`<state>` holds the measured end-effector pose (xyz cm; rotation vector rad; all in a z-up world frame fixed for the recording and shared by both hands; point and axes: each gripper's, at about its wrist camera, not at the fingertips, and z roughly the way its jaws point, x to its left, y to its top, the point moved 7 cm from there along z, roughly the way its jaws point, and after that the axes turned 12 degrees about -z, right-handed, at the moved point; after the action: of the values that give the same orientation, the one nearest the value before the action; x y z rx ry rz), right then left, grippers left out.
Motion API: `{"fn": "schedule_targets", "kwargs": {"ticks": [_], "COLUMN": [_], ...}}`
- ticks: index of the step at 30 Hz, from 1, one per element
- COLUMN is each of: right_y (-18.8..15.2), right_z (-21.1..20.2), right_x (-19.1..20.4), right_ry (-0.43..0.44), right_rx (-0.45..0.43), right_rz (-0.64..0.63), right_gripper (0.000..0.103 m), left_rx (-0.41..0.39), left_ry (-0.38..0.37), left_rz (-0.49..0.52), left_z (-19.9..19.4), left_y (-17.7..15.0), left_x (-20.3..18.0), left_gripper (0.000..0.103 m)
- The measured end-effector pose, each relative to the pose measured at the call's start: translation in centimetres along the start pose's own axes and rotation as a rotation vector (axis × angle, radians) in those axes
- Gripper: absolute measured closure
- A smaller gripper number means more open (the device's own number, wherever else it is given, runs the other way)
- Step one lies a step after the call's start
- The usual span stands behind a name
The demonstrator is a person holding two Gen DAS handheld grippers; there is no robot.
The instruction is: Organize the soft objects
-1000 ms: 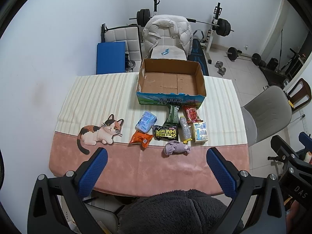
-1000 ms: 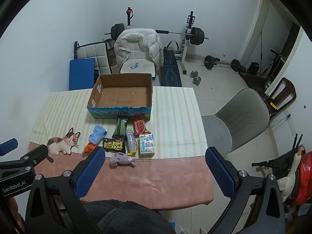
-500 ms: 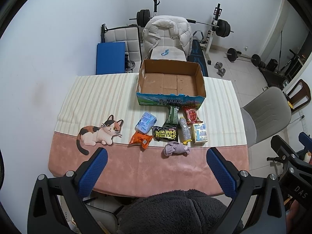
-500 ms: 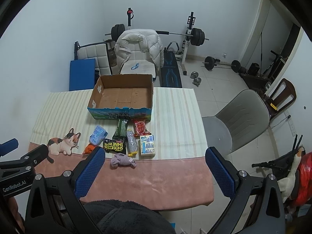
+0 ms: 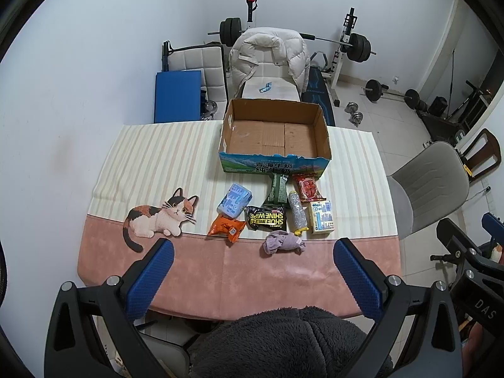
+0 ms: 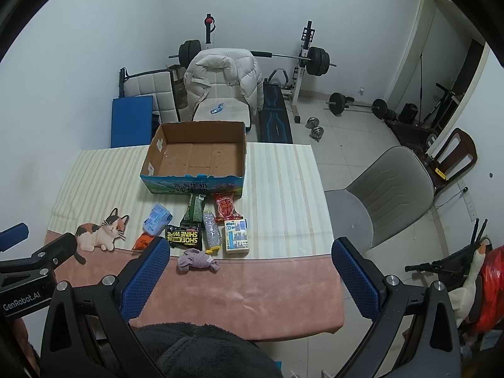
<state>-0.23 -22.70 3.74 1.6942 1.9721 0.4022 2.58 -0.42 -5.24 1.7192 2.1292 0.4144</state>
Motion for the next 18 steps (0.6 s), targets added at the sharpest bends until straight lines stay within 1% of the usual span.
{"fn": "schedule_targets", "kwargs": {"ticks": [9, 12, 14, 15, 18], "right_y": [0.1, 0.3, 0.7, 0.7, 0.7], "right_z": [0.2, 1.4, 3.3, 4.5, 10.5], "right_x": [0.0, -0.6, -1.2, -1.5, -2.0], "right_ry": [0.010, 0.029, 0.040, 0.044, 0.092], "right_rx": [-0.002, -0.007, -0.009, 0.004, 0.071], "right_rz": [0.004, 0.020, 0.028, 0.033, 0.041], "right_gripper": [0.000, 0.000, 0.000, 0.000, 0.000], "left_rx": [0.000, -0.021, -0.031, -0.031, -0.001], "left_ry": [-0.008, -0.011, -0.006, 0.012, 0.046], "left_rz": [0.003, 0.005, 0.004, 0.004, -0.003], "left_z": [0.1, 1.3, 2.6, 4.1, 8.5], "left_y": [0.0, 1.2, 2.2, 3.1, 4.4], "left_x": [-0.5, -0.8, -0.2, 0.2, 1.5], "left_gripper": [0.000, 0.000, 0.000, 0.000, 0.000]}}
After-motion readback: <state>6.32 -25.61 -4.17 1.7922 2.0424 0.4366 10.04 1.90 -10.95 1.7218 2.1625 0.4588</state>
